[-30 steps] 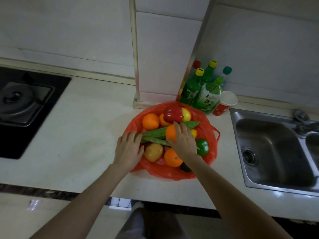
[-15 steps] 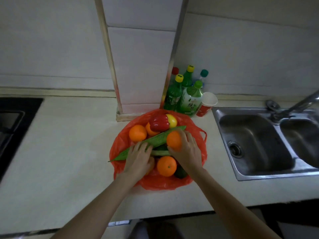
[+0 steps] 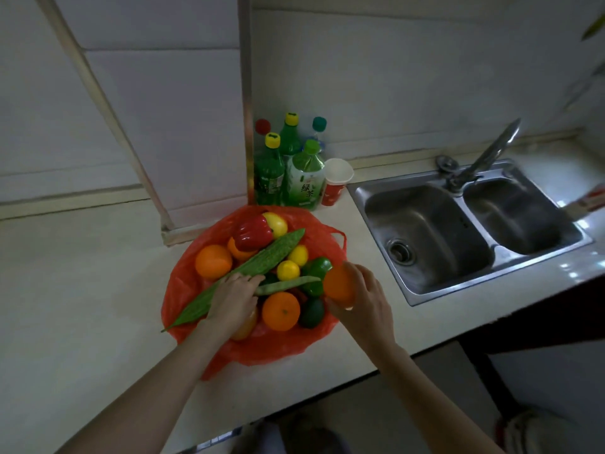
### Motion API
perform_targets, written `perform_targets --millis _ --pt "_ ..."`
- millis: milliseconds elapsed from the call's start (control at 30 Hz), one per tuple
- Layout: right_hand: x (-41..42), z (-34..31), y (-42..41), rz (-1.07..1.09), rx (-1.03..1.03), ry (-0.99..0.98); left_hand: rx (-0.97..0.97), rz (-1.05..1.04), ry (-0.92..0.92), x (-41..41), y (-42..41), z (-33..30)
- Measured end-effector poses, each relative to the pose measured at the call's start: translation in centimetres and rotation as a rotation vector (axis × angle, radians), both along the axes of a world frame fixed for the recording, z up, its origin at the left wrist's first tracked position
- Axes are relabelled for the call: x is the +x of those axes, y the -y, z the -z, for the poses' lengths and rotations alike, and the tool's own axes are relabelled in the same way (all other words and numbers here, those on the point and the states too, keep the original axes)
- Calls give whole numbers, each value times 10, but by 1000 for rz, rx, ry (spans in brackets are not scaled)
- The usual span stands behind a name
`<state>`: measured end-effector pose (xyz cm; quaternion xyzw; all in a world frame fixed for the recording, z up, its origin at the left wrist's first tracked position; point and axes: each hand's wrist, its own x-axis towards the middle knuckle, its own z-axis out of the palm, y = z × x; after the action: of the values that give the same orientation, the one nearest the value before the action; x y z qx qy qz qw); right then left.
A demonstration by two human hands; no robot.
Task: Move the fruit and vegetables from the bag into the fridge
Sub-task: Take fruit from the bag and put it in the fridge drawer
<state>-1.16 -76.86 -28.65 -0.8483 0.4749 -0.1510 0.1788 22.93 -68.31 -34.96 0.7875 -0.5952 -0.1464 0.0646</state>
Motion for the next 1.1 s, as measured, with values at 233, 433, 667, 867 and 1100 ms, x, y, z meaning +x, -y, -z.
perform_targets --millis 233,433,667,867,1100 --pt "-2 -7 1 -6 -25 -14 -90 -21 -79 3 2 -8" --pt "16 -19 9 -66 -43 25 -244 -162 -71 0 -11 -40" --pt "57 -34 1 -325 -60 149 -440 -531 -27 1 -76 -87" --pt "96 -26 -44 -684 -34 285 -545 -980 -1 -30 -189 -98" --pt "127 -5 -171 -1083 107 271 -530 -1418 65 -123 -341 -90"
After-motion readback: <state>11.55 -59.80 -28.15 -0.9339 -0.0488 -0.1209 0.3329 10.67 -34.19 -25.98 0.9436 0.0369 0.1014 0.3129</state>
